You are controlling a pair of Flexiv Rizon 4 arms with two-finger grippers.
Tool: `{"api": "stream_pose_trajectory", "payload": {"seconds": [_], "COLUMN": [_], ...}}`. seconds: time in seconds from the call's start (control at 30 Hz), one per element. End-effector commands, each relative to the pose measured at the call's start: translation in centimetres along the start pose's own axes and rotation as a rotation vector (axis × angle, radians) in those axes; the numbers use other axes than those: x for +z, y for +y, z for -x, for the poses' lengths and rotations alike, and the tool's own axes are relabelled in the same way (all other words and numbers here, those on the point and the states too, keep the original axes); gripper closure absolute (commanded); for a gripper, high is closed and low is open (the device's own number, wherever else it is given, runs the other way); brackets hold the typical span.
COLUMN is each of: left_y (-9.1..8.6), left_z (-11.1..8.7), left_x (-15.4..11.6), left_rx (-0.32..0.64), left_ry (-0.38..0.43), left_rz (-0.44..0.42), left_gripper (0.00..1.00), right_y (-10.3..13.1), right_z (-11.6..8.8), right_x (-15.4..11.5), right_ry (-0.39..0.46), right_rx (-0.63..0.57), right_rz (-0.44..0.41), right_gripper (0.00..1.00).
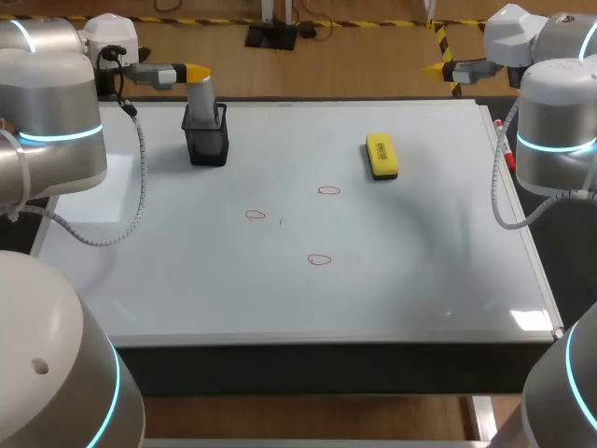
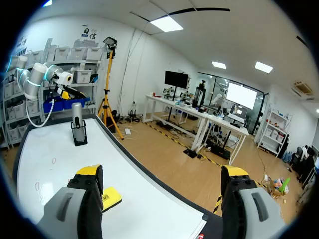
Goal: Pick up the inspection probe, press it on each red-marked spot on the whiteboard one by one, put down the probe, pick up the eraser, and wipe off all the red marks.
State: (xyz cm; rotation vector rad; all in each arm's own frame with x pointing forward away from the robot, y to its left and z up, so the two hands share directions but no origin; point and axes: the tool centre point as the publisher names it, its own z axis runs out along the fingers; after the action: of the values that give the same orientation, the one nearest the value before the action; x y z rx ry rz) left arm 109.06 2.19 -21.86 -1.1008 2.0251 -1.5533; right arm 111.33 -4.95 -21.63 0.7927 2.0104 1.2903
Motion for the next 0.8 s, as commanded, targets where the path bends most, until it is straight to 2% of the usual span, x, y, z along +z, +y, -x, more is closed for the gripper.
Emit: {"api": "stream_pose_trajectory", "payload": {"seconds": [0.03, 0.67, 0.8], "left_y": [-0.08, -0.08, -0.16], "left_z": [0.02, 0.02, -0.22], "left_x": [-0.05, -0.05, 0.02], "left_rx": [-0.001, -0.001, 0.043], "left_ry": [0.001, 0.001, 0.075], "left_rz": [0.004, 0.004, -0.014], "left_gripper": [0.0, 0.0, 0.0], "right_y": [0.02, 0.02, 0.02], "right_z": [0.04, 0.04, 0.04], "right_x": [0.01, 0.01, 0.01], "right_ry": [0.001, 0.001, 0.001], "right_rx": [0.0, 0.0, 0.0], "right_rz": [-0.002, -0.002, -0.002], "right_gripper": [0.0, 0.0, 0.0]}}
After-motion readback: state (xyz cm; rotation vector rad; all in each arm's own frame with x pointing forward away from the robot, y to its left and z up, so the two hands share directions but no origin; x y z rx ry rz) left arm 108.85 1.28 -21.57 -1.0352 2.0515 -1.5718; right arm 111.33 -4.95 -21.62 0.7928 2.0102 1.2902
